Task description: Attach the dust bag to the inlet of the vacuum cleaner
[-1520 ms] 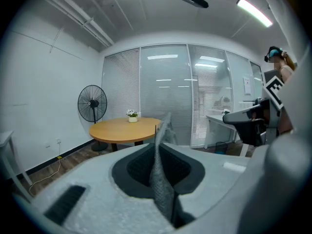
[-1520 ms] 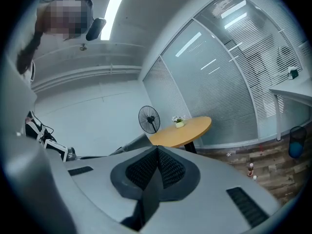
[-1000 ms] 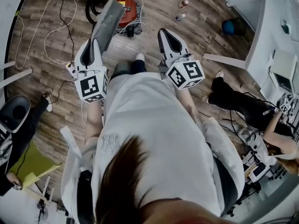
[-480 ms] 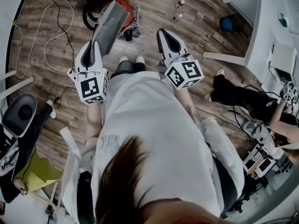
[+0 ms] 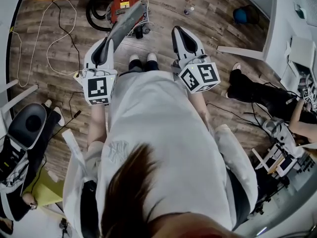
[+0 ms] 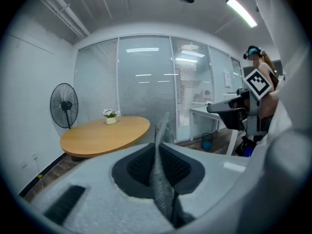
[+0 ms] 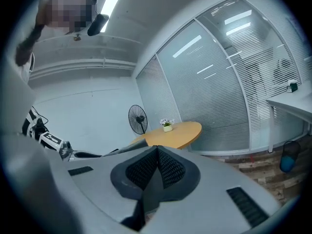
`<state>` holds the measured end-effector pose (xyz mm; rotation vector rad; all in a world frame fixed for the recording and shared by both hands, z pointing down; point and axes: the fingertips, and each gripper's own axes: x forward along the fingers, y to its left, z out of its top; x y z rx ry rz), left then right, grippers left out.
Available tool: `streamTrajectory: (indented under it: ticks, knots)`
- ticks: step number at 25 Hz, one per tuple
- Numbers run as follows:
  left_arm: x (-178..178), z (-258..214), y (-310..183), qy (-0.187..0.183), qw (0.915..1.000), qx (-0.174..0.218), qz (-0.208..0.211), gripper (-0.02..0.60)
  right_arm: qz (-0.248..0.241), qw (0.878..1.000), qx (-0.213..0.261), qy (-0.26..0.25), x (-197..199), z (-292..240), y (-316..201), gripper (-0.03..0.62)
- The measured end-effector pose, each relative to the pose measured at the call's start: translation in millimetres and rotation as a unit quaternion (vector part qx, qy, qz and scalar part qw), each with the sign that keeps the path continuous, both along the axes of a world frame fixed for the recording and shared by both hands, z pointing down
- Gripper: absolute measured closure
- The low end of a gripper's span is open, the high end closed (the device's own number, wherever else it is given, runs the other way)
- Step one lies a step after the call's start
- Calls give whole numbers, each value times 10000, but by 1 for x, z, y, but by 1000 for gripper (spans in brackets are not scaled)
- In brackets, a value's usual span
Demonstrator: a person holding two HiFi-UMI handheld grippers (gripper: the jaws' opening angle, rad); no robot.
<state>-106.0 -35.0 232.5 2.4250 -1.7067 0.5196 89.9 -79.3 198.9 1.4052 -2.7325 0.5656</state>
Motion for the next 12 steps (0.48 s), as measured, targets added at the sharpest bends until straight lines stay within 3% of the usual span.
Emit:
streamTrajectory:
  ticks: [3, 5, 8, 9, 12]
  knots:
    - [10, 10, 1, -36, 9981, -208, 579, 543, 39, 9998, 60, 178, -2, 1, -1, 591]
    - [19, 19, 4, -91, 9947, -353, 963, 543, -201, 9988, 235, 382, -8, 1, 2, 589]
    - [35, 35, 11, -174, 9862, -565, 1546, 543, -897, 9903, 566, 895, -26, 2, 9, 583]
    - [41, 42, 14, -200, 9823, -649, 1745, 543, -1167, 9852, 613, 1096, -33, 6, 13, 552]
    - [60, 70, 28, -250, 9682, -977, 2289, 543, -2042, 9624, 521, 1713, -50, 37, 28, 536]
